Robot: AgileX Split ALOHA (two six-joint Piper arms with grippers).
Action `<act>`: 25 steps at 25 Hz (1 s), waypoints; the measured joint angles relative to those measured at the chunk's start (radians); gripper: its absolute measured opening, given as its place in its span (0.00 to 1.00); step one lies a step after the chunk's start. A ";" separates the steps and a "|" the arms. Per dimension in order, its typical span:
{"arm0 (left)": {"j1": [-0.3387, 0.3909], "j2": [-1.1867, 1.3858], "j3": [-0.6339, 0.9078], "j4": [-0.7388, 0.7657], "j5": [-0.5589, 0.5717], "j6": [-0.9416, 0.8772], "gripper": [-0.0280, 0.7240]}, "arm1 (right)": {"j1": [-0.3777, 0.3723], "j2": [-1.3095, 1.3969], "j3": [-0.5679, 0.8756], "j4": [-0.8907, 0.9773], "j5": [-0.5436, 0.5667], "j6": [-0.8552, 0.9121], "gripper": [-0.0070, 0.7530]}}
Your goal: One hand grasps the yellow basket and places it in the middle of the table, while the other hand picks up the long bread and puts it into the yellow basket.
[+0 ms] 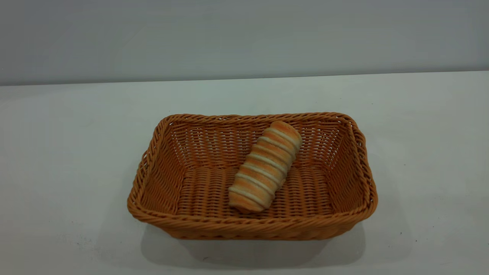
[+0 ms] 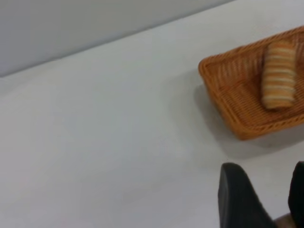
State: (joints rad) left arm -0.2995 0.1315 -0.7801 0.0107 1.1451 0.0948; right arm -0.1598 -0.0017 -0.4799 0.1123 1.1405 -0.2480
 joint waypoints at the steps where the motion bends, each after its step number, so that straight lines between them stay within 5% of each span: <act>1: 0.025 -0.026 0.039 -0.027 -0.006 0.022 0.47 | 0.000 0.000 0.000 0.000 0.000 0.000 0.36; 9: 0.144 -0.125 0.261 -0.168 -0.038 0.117 0.47 | 0.000 0.000 0.000 0.000 0.000 0.000 0.36; 25: 0.297 -0.154 0.286 -0.140 -0.002 0.128 0.37 | 0.000 0.000 0.000 0.000 0.000 -0.001 0.36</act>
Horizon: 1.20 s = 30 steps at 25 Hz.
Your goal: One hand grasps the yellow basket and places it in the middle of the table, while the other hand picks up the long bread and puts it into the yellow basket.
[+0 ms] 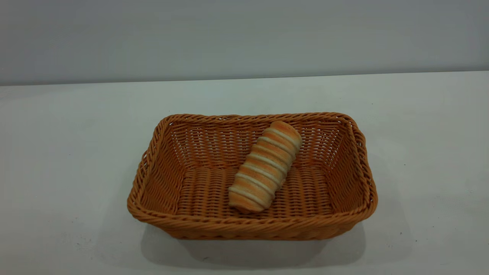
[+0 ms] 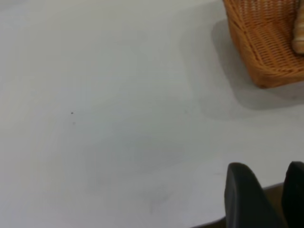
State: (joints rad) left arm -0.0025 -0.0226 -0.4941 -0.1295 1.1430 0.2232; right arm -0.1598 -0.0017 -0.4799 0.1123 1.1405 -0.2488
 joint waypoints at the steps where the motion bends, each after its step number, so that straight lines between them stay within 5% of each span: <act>1: 0.000 0.000 0.000 0.007 0.000 -0.003 0.36 | 0.000 0.000 0.000 0.000 0.000 0.000 0.36; 30: -0.011 0.000 0.001 0.098 -0.003 -0.121 0.36 | 0.000 0.000 0.000 0.000 0.000 0.000 0.36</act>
